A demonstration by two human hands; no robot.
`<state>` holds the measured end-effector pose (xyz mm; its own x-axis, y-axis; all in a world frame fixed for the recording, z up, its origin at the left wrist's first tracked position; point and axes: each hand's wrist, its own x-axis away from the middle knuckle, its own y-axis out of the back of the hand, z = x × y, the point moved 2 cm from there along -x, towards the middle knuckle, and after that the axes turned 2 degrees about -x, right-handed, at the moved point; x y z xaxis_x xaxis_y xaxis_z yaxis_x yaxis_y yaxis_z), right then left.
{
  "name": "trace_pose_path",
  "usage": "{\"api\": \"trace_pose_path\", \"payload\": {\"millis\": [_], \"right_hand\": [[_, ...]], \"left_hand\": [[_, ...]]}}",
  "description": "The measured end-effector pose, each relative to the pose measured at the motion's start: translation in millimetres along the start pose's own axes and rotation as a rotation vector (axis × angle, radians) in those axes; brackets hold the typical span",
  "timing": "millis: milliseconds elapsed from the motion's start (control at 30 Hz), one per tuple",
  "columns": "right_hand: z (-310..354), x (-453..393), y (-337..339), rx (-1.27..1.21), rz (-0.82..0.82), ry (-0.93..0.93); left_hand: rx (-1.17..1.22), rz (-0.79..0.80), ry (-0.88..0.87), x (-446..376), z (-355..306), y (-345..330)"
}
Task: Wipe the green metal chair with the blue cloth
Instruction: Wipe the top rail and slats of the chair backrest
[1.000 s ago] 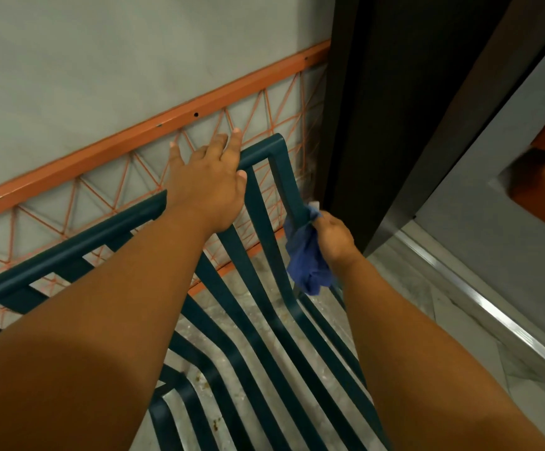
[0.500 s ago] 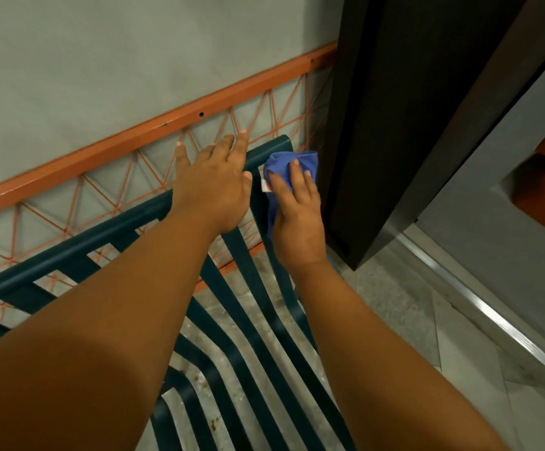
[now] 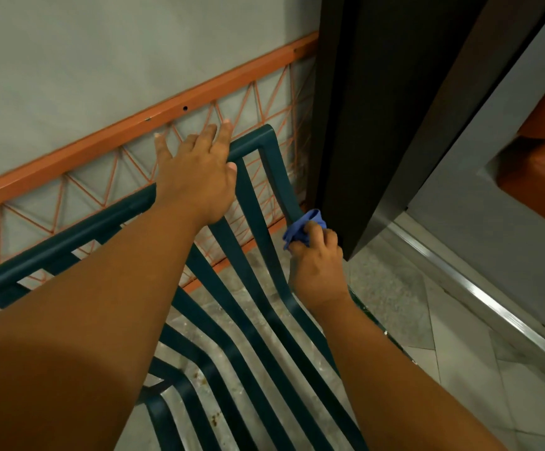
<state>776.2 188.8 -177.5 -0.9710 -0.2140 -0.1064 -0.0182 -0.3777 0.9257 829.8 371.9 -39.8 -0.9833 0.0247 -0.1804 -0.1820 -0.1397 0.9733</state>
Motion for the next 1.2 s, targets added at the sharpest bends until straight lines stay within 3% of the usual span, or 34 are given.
{"api": "trace_pose_path", "payload": {"millis": [67, 133, 200, 367, 533, 700, 833, 900, 1033, 1200], "right_hand": [[-9, -3, 11, -0.253, -0.005, -0.107], [-11, -4, 26, -0.485, -0.173, -0.185], [-3, -4, 31, -0.495, -0.274, -0.126], [6, 9, -13, -0.099, 0.108, -0.058], [-18, 54, -28, 0.159, 0.180, -0.233], [-34, 23, -13, 0.032, 0.158, -0.359], [-56, -1, 4, -0.359, 0.464, -0.481], [-56, -5, 6, -0.319, 0.532, -0.445], [-34, 21, -12, 0.103, 0.259, -0.148], [-47, 11, -9, 0.035, 0.192, -0.197]], "left_hand": [[-0.062, -0.027, 0.002, 1, 0, 0], [-0.127, -0.069, 0.000, 4, 1, 0], [-0.181, -0.125, -0.045, 10, -5, -1], [-0.329, -0.062, -0.410, 32, -56, -17], [-0.437, 0.191, -0.476, 43, -93, -43], [-0.434, 0.270, -0.418, 44, -104, -44], [-0.451, 0.297, -0.392, 46, -107, -46], [-0.444, 0.300, -0.384, 46, -108, -48], [-0.411, 0.305, -0.367, 47, -112, -51], [-0.394, 0.283, -0.360, 51, -115, -54]]}}
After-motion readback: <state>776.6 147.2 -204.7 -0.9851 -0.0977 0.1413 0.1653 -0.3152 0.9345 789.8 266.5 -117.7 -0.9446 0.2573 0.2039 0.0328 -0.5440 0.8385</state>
